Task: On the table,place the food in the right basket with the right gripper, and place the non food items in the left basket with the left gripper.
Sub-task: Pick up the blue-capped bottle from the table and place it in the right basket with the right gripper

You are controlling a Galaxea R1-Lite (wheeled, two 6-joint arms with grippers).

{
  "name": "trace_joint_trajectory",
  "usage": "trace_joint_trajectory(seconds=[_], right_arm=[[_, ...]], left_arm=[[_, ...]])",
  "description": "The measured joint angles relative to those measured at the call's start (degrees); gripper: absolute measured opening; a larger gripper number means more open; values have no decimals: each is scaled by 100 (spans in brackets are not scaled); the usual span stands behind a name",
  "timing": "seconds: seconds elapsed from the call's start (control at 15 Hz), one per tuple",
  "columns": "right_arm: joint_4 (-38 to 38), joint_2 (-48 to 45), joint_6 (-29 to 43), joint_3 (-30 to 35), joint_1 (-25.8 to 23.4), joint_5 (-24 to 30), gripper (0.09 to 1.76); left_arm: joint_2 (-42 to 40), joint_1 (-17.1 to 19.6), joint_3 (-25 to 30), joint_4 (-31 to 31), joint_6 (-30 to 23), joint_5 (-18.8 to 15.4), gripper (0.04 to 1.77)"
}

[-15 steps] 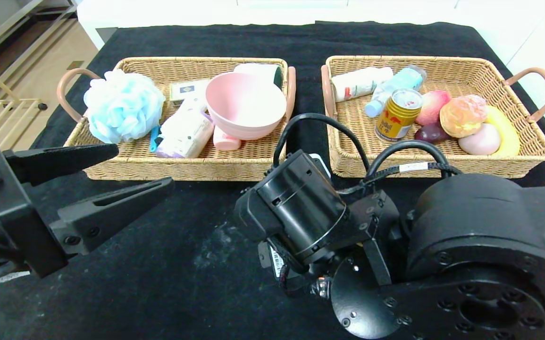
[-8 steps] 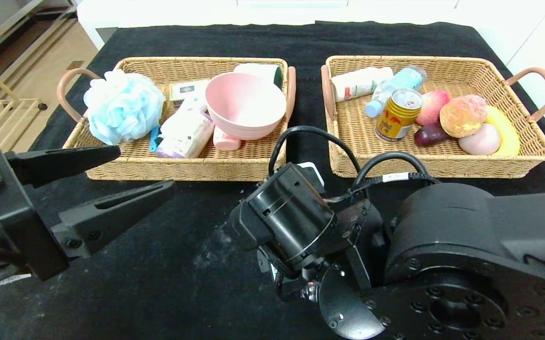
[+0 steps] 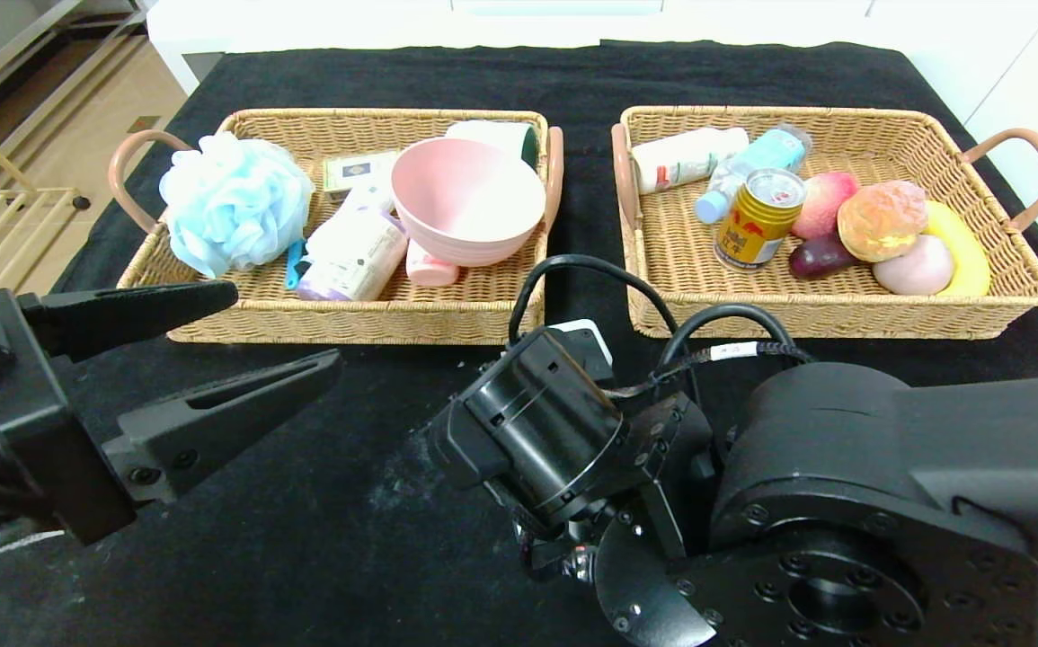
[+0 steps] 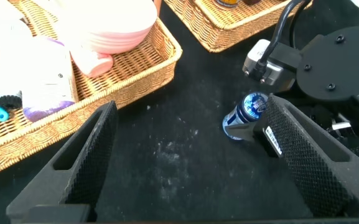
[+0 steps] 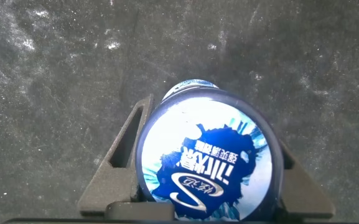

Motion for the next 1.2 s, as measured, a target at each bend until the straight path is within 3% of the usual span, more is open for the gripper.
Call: trace_joint_trajectory(seconds=[1.2], right_arm=[[290, -394, 22, 74, -22, -179, 88]], left_arm=[[-111, -215, 28, -2, 15, 9, 172]])
